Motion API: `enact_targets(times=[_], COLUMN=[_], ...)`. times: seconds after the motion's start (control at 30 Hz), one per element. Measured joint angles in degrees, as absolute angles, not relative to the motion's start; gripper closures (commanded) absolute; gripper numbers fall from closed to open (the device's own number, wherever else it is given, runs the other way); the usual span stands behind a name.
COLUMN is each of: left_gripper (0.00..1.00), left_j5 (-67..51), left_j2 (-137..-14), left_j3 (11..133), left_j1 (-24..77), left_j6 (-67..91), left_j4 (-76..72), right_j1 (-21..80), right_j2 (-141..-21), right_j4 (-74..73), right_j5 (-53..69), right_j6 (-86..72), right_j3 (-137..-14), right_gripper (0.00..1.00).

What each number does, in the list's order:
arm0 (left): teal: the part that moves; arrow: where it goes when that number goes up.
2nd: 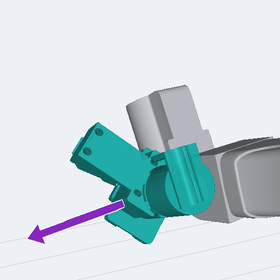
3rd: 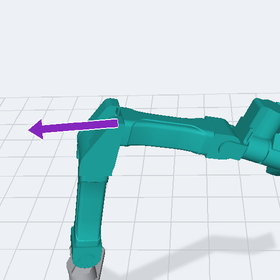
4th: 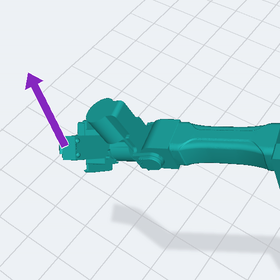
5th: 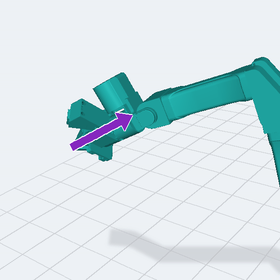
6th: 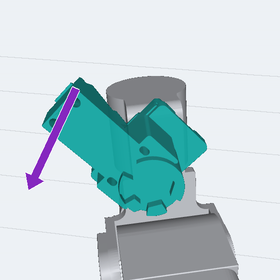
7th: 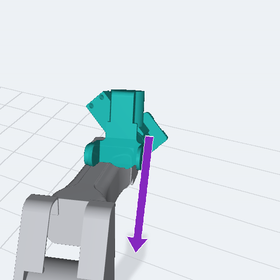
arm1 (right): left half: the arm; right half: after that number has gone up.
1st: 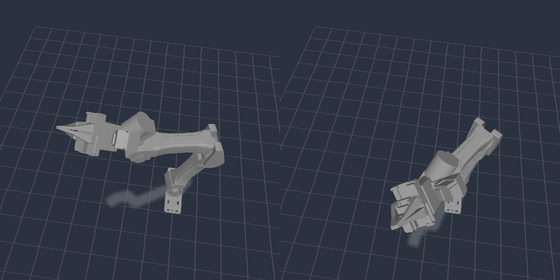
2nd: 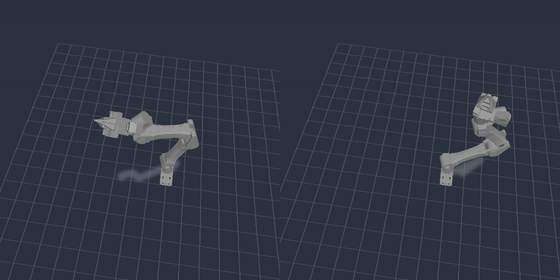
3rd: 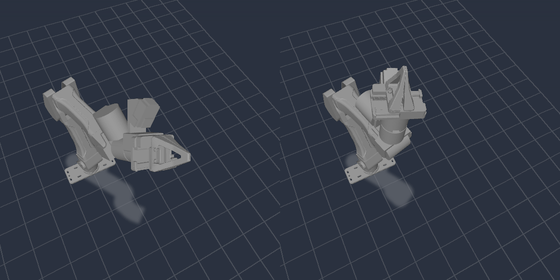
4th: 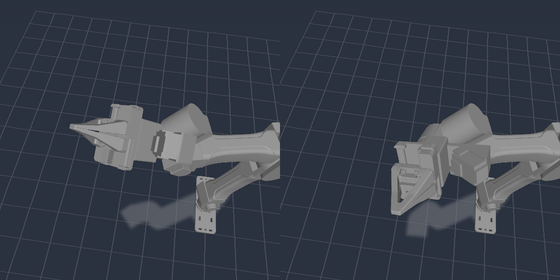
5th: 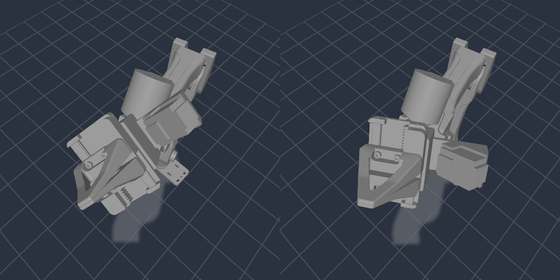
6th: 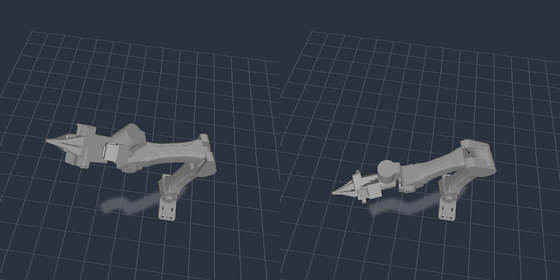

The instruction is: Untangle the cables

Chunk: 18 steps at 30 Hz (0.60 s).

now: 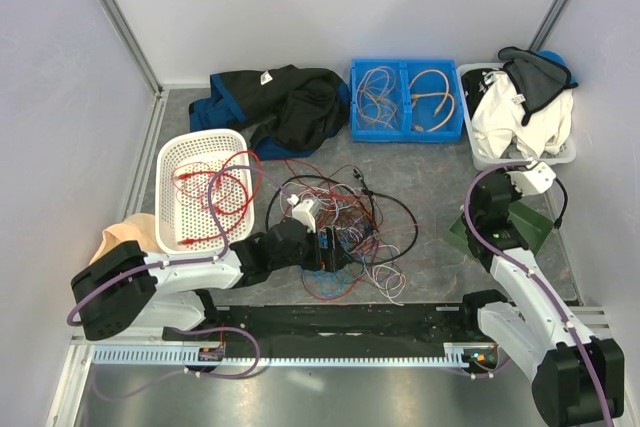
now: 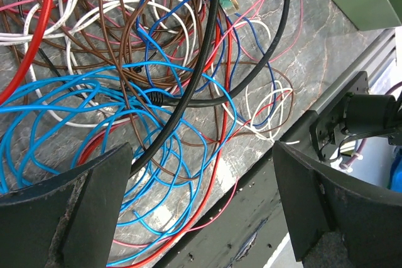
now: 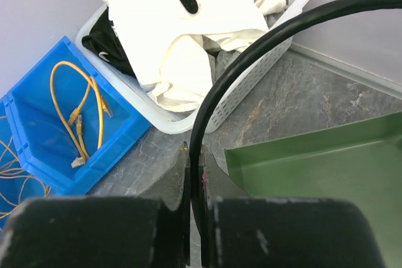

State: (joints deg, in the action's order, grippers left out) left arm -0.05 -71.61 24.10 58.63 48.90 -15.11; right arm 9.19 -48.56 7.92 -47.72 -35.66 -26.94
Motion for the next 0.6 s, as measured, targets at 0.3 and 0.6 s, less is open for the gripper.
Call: enact_targets(times=[0.3,0.6], left_gripper=[0.0,0.0], left_j5=[0.0,1.5], left_j2=[-71.5,-71.7], left_j3=[24.2,24.1], left_j1=[58.8,61.6], left_j6=[50.3,53.1], left_j4=[-16.9,-21.6], right_j1=[9.2,9.2], right_j2=[-46.6,-47.9], right_j4=[13.8,19.2], right_j5=[-50.5,-51.1], right_j6=[-34.0,-33.8], right_j3=[-26.0,-23.9], right_gripper=[1.0,1.0])
